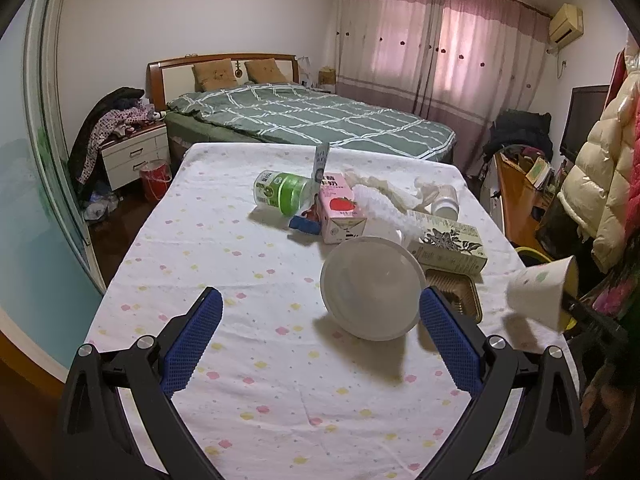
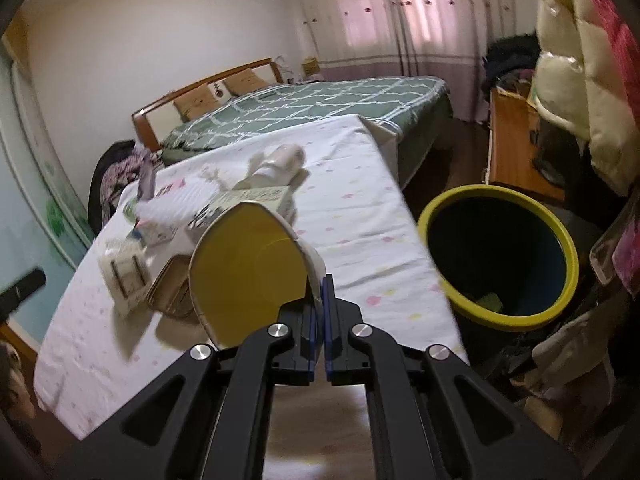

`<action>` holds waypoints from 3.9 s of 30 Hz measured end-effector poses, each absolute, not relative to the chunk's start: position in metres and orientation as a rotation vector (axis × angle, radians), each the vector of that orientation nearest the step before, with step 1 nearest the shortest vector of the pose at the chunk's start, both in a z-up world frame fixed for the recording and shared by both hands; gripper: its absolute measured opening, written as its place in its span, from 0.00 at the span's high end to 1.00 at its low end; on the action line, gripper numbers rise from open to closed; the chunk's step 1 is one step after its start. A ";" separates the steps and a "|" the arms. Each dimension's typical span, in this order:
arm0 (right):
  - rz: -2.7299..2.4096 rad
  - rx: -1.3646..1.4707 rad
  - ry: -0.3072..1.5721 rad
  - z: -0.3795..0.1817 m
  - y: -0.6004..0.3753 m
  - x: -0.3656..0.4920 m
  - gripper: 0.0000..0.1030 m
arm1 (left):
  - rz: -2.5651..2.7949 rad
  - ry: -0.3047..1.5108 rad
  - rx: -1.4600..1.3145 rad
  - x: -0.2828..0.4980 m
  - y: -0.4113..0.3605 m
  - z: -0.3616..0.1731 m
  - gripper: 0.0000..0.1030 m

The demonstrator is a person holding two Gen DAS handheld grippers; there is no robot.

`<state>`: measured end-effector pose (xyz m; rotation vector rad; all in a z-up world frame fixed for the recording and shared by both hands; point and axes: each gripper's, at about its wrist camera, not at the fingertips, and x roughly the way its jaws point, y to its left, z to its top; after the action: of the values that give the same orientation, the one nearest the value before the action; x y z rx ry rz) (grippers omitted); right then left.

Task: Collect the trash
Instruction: 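Drop the paper cup into the bin while the left tool grasps the white bowl, then carry the white bowl with the left tool to the bin and release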

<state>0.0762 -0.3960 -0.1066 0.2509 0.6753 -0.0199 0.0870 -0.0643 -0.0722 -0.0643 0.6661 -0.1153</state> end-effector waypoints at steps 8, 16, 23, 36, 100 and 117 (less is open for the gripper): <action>-0.153 0.311 0.625 -0.094 -0.455 0.088 0.97 | -0.064 0.684 -0.043 0.105 -0.064 -0.080 0.06; -0.320 0.339 0.656 -0.109 -0.517 0.117 0.97 | -0.060 0.716 -0.002 0.136 -0.073 -0.088 0.06; -0.421 0.351 0.734 -0.142 -0.558 0.137 0.97 | -0.080 0.755 0.036 0.166 -0.095 -0.098 0.06; -0.492 0.350 0.812 -0.171 -0.580 0.161 0.97 | -0.141 0.779 0.087 0.223 -0.136 -0.099 0.06; -0.365 0.352 0.740 -0.125 -0.572 0.114 0.71 | -0.482 0.795 0.019 0.191 -0.236 -0.072 0.15; -0.433 0.434 0.742 -0.140 -0.607 0.038 0.71 | -0.787 0.862 0.198 0.184 -0.444 -0.094 0.15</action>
<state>0.0384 -0.6073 -0.1400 0.4340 0.7416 -0.4335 0.1839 -0.4440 -0.0937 0.1981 0.8618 -0.7873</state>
